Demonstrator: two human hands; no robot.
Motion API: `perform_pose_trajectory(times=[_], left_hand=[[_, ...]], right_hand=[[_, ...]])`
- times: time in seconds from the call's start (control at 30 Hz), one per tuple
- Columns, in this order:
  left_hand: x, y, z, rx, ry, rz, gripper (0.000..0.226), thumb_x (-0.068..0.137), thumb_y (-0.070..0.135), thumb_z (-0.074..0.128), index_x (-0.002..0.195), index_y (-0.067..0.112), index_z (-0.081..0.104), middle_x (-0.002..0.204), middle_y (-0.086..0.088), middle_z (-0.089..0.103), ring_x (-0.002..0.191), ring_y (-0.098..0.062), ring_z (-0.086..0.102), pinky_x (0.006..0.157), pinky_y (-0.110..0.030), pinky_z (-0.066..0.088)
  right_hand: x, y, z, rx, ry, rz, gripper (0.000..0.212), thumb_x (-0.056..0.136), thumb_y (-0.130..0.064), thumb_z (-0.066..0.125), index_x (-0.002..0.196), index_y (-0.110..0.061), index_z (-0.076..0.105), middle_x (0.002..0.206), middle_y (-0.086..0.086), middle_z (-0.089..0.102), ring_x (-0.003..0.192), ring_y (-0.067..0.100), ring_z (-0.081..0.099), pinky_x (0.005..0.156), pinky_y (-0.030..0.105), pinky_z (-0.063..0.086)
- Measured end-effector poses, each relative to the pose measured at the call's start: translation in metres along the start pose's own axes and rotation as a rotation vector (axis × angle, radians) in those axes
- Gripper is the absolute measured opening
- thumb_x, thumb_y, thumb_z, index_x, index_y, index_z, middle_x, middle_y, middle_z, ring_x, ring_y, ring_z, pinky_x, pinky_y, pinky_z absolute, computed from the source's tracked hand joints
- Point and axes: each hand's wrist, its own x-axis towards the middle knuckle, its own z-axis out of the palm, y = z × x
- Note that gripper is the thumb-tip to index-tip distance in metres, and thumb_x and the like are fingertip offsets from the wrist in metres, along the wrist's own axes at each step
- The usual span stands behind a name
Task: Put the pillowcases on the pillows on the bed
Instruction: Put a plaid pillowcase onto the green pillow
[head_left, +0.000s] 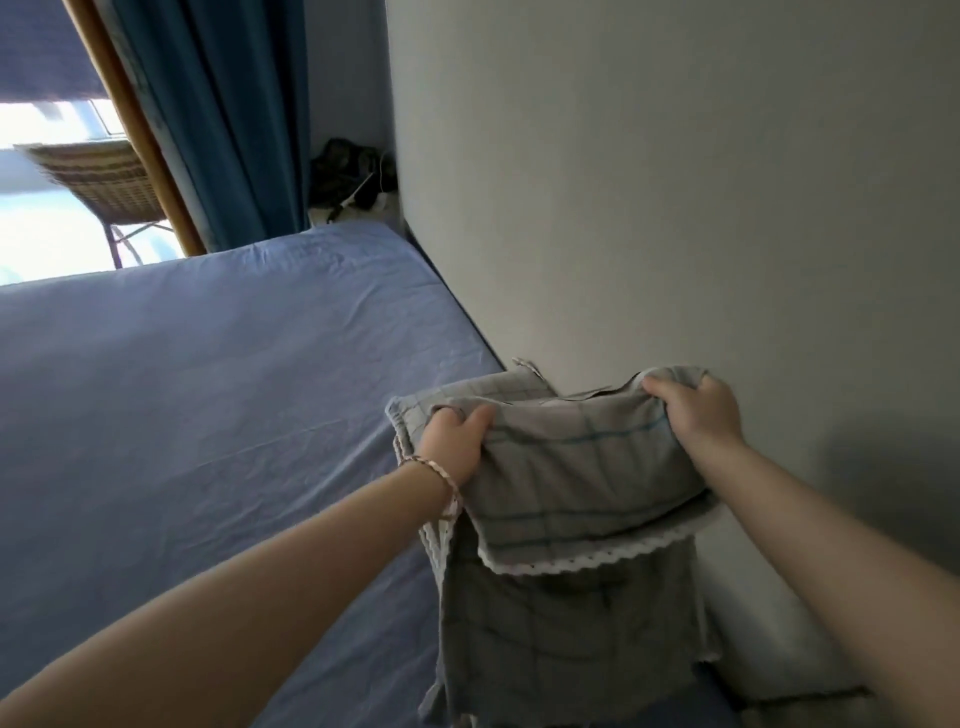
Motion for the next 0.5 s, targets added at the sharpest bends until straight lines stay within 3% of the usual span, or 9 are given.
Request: perform_pose_trajectory(times=[0.07,0.13,0.17,0.2,0.27,0.33,0.37,0.43,0.5], left_hand=[[0.051,0.014,-0.006,-0.045,0.113,0.009,0.017,0.092,0.021,0.053,0.093,0.004,0.059,0.1,-0.014,0.061,0.1,-0.029,0.057,0.084,-0.032,0.044],[0.096,0.016,-0.01,-0.095,0.199,0.001,0.035,0.092,0.013,0.053,0.124,0.0,0.049,0.124,-0.015,0.054,0.117,-0.027,0.051,0.094,-0.03,0.039],[0.111,0.008,-0.01,-0.077,0.225,-0.029,0.039,0.092,0.012,0.053,0.128,0.0,0.047,0.129,-0.016,0.052,0.12,-0.026,0.049,0.096,-0.028,0.037],[0.121,-0.005,-0.01,-0.017,0.232,-0.078,0.033,0.091,0.015,0.054,0.121,0.002,0.054,0.124,-0.018,0.055,0.115,-0.025,0.052,0.092,-0.027,0.039],[0.127,-0.042,0.002,0.113,0.134,-0.258,0.017,0.085,0.024,0.056,0.089,0.009,0.062,0.099,-0.019,0.057,0.091,-0.023,0.054,0.072,-0.027,0.041],[0.114,-0.083,0.023,0.148,0.02,-0.465,0.015,0.088,0.024,0.057,0.091,0.009,0.059,0.096,-0.012,0.052,0.091,-0.025,0.054,0.074,-0.029,0.041],[0.102,-0.1,0.032,0.136,-0.029,-0.554,0.028,0.087,0.027,0.061,0.107,0.006,0.057,0.104,-0.01,0.051,0.103,-0.028,0.054,0.082,-0.03,0.042],[0.077,-0.128,0.052,0.003,-0.136,-0.745,0.08,0.075,0.052,0.066,0.135,0.006,0.04,0.131,-0.008,0.046,0.126,-0.028,0.043,0.102,-0.034,0.037],[0.059,-0.148,0.068,-0.185,-0.142,-0.873,0.101,0.065,0.07,0.061,0.142,0.013,0.031,0.145,-0.01,0.037,0.131,-0.03,0.036,0.11,-0.043,0.029]], right_hand=[[0.035,-0.003,0.032,0.029,-0.188,0.019,0.049,0.087,-0.033,0.061,0.121,0.001,0.054,0.125,0.017,0.056,0.118,0.028,0.051,0.093,0.029,0.038],[0.067,0.0,0.065,0.101,-0.436,0.093,0.073,0.086,-0.052,0.055,0.139,-0.006,0.033,0.142,0.009,0.041,0.129,0.024,0.04,0.108,0.032,0.03],[0.076,0.003,0.079,0.161,-0.508,0.153,0.089,0.078,-0.063,0.056,0.142,-0.009,0.026,0.146,0.008,0.035,0.132,0.022,0.036,0.112,0.036,0.026],[0.083,0.012,0.09,0.192,-0.547,0.188,0.103,0.07,-0.071,0.057,0.145,-0.011,0.02,0.149,0.007,0.031,0.135,0.021,0.033,0.114,0.038,0.024],[0.088,0.041,0.106,0.091,-0.612,0.203,0.102,0.077,-0.065,0.057,0.149,-0.011,0.009,0.153,0.008,0.023,0.14,0.022,0.025,0.115,0.035,0.019],[0.082,0.088,0.112,-0.178,-0.696,0.256,0.098,0.083,-0.053,0.058,0.149,-0.007,0.002,0.156,0.01,0.015,0.142,0.023,0.019,0.114,0.032,0.017],[0.072,0.109,0.107,-0.265,-0.75,0.307,0.106,0.079,-0.054,0.063,0.149,-0.005,0.0,0.156,0.01,0.014,0.142,0.023,0.02,0.114,0.031,0.017],[0.05,0.149,0.097,-0.263,-0.884,0.44,0.13,0.057,-0.068,0.074,0.149,-0.007,0.005,0.152,0.006,0.026,0.138,0.021,0.031,0.113,0.03,0.025],[0.038,0.186,0.092,-0.23,-0.898,0.519,0.142,0.031,-0.08,0.075,0.146,-0.014,0.024,0.142,0.001,0.044,0.126,0.019,0.046,0.109,0.034,0.035]])
